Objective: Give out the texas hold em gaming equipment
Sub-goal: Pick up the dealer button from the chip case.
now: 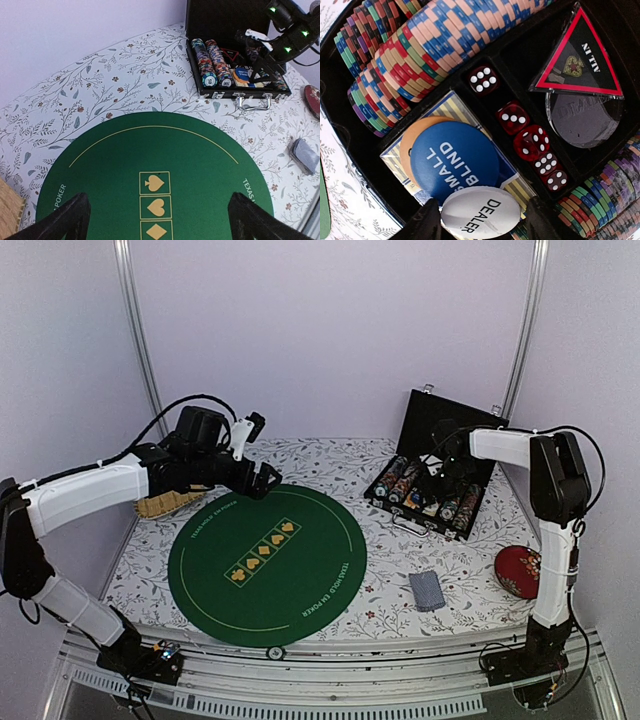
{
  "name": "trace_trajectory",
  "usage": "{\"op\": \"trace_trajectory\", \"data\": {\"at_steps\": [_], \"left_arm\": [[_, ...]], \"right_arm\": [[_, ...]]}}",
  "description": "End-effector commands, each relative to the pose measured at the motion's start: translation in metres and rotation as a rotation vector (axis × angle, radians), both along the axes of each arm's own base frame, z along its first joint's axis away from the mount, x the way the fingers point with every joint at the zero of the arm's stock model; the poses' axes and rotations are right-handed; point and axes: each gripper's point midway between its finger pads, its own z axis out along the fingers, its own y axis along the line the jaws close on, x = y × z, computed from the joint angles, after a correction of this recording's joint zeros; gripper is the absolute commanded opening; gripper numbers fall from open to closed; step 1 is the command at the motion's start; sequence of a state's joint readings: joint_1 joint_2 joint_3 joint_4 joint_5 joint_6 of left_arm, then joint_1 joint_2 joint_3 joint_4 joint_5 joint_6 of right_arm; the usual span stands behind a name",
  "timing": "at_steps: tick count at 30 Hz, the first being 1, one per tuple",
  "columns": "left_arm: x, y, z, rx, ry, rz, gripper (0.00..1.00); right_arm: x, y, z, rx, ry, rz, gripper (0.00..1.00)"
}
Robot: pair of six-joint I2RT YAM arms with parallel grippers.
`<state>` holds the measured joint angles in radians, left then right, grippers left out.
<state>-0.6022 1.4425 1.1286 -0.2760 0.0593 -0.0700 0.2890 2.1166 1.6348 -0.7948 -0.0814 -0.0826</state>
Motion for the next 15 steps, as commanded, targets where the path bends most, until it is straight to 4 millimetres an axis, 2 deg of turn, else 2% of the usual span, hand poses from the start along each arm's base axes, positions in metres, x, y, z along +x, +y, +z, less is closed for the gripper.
{"op": "trace_trajectory", "data": {"at_steps": [1,5,9,12,15], "left_arm": [[-0.002,-0.007,0.003,0.012,-0.007,-0.024,0.98],[-0.001,-0.007,0.001,0.017,-0.005,-0.027,0.98],[-0.002,-0.007,0.001,0.021,-0.009,-0.028,0.98],[-0.001,-0.007,0.002,0.023,-0.012,-0.029,0.98],[-0.001,-0.008,0.003,0.021,-0.016,-0.032,0.98]], "right_arm": [[-0.009,0.003,-0.017,-0.011,0.042,0.006,0.57],[-0.011,0.008,-0.021,0.01,0.055,0.018,0.54],[-0.012,0.008,-0.022,0.009,0.062,0.017,0.45],[-0.011,0.005,-0.017,-0.002,0.052,0.007,0.38],[-0.008,0.006,-0.003,0.006,0.021,0.006,0.32]]}}
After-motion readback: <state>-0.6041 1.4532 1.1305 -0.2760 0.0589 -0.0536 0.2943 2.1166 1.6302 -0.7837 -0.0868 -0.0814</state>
